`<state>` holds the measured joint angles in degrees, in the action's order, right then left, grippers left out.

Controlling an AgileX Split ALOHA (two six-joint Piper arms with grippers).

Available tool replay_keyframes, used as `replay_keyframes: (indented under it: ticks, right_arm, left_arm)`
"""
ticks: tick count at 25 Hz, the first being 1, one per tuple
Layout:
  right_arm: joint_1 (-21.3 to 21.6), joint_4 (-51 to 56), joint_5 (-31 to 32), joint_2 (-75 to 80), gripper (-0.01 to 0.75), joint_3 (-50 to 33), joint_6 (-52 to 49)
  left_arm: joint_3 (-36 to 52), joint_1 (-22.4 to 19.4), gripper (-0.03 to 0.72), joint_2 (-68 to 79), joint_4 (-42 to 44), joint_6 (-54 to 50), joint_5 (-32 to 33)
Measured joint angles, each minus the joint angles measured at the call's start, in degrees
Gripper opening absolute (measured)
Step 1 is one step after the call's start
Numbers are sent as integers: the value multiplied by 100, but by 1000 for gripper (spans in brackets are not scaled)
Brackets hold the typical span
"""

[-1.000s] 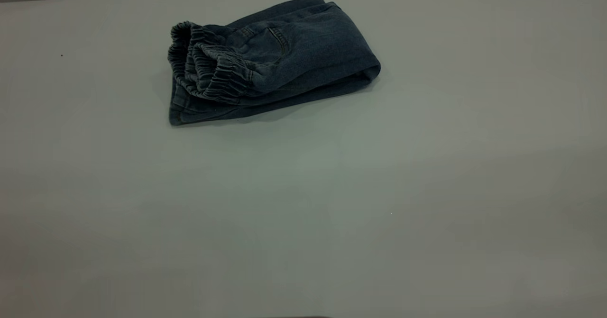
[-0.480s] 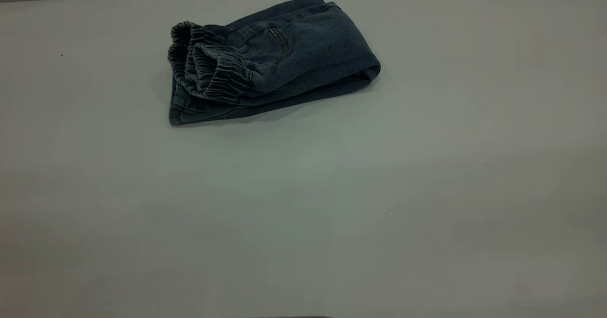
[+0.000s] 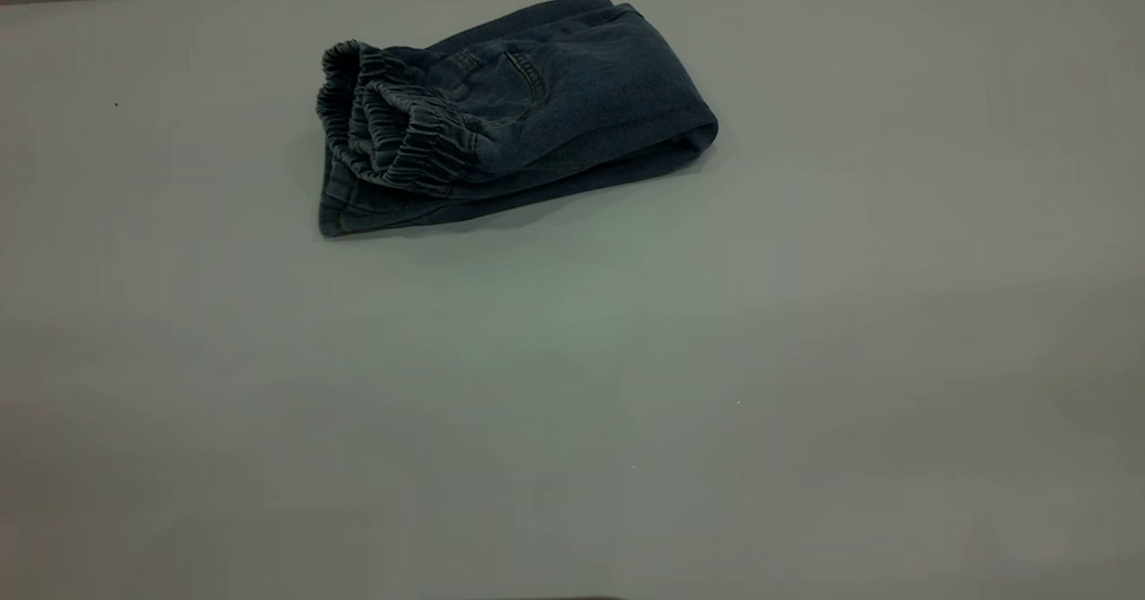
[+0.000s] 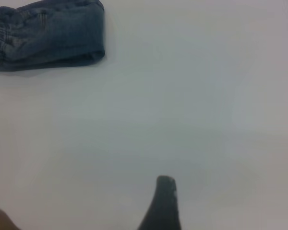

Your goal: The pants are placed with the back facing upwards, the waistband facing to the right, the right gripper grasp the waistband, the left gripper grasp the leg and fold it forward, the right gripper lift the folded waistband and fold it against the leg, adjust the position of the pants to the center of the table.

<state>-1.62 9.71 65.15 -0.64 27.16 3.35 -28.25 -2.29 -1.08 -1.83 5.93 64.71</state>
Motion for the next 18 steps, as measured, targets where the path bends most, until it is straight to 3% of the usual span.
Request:
replay_keyframes:
  ticks: [18]
  right_arm:
    - [0,-157,0,0,580,0,124]
  left_arm:
    - [0,0,463,0,0,0,0]
